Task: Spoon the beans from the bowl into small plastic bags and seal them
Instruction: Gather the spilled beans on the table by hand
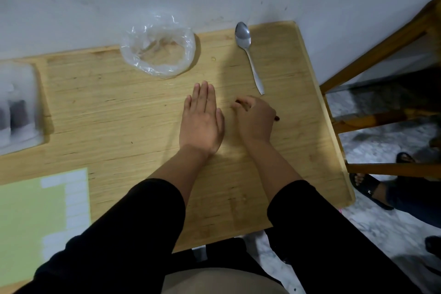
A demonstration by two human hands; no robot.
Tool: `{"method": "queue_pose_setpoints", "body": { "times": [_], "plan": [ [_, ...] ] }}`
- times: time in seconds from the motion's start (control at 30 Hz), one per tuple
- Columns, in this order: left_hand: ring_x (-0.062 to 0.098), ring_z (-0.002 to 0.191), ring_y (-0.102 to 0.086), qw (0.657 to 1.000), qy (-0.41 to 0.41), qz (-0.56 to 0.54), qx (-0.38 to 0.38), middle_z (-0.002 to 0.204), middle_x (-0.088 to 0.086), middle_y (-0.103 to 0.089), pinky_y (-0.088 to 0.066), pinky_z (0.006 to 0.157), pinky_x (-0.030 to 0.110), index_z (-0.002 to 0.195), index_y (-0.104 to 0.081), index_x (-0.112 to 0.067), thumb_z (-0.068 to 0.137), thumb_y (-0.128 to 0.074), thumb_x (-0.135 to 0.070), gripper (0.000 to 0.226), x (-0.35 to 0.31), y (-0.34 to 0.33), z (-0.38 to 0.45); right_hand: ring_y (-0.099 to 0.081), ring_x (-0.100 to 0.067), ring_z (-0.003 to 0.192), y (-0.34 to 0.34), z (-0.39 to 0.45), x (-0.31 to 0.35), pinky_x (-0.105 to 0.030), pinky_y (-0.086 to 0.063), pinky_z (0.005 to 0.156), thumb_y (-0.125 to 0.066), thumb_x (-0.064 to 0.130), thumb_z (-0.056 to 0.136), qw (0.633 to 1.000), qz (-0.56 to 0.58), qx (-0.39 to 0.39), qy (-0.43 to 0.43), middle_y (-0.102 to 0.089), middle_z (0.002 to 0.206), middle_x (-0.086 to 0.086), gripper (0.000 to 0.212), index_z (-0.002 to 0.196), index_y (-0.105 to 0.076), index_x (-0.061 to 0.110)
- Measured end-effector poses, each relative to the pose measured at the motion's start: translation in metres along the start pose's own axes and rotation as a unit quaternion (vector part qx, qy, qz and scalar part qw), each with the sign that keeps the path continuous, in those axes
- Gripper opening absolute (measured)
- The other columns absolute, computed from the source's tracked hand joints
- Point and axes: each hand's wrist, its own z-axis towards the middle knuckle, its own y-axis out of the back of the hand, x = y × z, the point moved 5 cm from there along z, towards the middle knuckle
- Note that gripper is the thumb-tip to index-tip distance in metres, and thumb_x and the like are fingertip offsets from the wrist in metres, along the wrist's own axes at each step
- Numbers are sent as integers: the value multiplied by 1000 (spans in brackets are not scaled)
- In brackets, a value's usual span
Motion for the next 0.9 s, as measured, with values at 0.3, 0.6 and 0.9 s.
{"method": "queue_pose_setpoints", "body": {
  "times": [0.3, 0.6, 0.9],
  "plan": [
    [20, 146, 3, 1000, 16, 12, 10, 158, 9, -5, 3, 118, 34, 149, -7, -6, 99, -21, -26, 56, 1, -2, 3, -58, -8, 79, 5, -18, -8, -22, -44, 77, -57, 15, 89, 992, 92, 2, -88, -67, 87, 0, 15, 97, -68, 8],
    [27, 146, -6, 999, -40, -5, 7, 156, 14, -16, -4, 118, 38, 148, -17, -3, 99, -30, -22, 55, -8, -4, -3, -42, -12, 51, 34, -60, -40, -20, -29, 39, -40, 10, 92, 744, 596, 22, -301, -45, 64, -3, 21, 72, -46, 11],
    [23, 146, 3, 996, -65, 20, 54, 158, 12, -2, 4, 116, 38, 149, -4, -4, 100, -23, -28, 57, -64, -25, -5, -56, -2, 85, 78, -29, -62, -16, -46, 74, -58, 27, 89, 971, 166, -39, -170, -68, 93, 7, 19, 100, -71, 18]
  ]
}}
